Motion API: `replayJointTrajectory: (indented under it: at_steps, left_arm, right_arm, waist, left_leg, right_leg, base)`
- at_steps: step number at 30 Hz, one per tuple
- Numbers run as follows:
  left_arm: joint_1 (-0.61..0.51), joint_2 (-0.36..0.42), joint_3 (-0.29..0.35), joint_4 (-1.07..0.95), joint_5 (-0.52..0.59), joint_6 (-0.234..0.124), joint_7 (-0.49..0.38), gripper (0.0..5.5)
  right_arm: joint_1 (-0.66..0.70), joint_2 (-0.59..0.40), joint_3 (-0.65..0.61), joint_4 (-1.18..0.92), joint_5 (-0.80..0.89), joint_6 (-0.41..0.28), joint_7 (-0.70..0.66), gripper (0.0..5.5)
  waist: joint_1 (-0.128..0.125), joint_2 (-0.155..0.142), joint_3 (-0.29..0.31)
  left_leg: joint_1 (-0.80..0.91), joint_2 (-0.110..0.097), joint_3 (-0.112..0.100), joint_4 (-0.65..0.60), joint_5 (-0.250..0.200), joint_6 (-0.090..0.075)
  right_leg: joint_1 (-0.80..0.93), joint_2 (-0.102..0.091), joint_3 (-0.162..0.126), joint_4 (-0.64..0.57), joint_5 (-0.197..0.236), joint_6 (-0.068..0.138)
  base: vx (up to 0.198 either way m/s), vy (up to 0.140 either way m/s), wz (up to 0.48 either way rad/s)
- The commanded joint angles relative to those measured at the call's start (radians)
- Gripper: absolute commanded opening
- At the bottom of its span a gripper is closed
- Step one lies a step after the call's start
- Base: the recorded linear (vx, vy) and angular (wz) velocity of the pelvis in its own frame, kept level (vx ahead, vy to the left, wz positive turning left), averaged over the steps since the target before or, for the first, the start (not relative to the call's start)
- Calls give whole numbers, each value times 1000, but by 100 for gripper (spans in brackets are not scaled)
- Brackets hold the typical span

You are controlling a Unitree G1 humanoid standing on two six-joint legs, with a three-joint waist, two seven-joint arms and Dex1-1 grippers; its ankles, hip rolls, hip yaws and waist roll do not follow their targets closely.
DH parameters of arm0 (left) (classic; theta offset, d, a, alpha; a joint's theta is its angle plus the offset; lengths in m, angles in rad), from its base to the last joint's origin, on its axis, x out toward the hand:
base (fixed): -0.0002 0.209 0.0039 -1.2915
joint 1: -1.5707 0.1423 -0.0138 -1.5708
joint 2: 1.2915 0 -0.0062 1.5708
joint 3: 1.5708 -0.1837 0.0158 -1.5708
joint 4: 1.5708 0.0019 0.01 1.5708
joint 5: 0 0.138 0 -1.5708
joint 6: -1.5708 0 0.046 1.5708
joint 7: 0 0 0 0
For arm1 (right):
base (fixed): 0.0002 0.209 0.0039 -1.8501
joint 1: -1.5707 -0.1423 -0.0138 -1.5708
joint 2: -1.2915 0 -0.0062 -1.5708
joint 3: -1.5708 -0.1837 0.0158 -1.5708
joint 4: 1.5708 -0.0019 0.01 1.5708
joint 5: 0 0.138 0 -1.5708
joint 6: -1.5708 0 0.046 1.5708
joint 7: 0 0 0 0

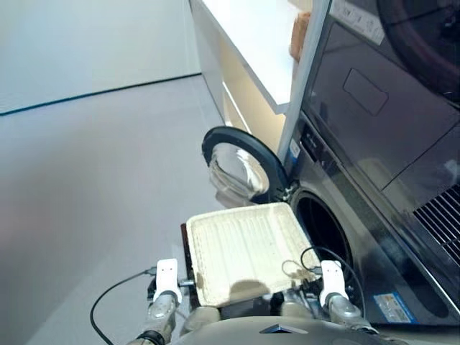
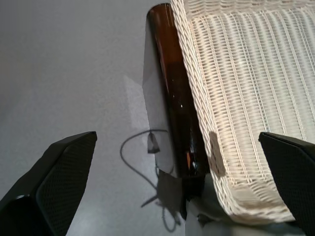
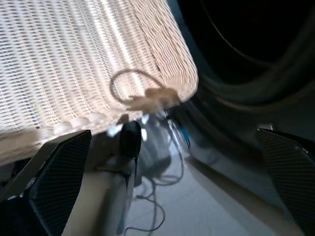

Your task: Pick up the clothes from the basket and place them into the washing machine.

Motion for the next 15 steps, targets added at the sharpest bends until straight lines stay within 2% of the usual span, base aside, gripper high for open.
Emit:
replayJointTrajectory:
  at_steps: [1,15]
  left_arm:
    - [-26,-7,11,-4,26,-22,-8,550]
    - [-29,-12,-3,-19,15,-13,-2,550]
  right_arm:
    - [-22,13,-14,-19,35,-10,15,550]
    - [-33,24,1,-25,46,-4,14,550]
  waist:
    - [-14,-14,-8]
    - [-9,-16,-18]
  left_leg:
    - [-12,-41,61,-32,77,-27]
    - [10,-40,53,-27,65,-20]
  right_leg:
    - [70,14,-12,-137,136,54]
    - [101,10,-20,-138,122,55]
  base:
    - [0,0,0]
    - [0,0,0]
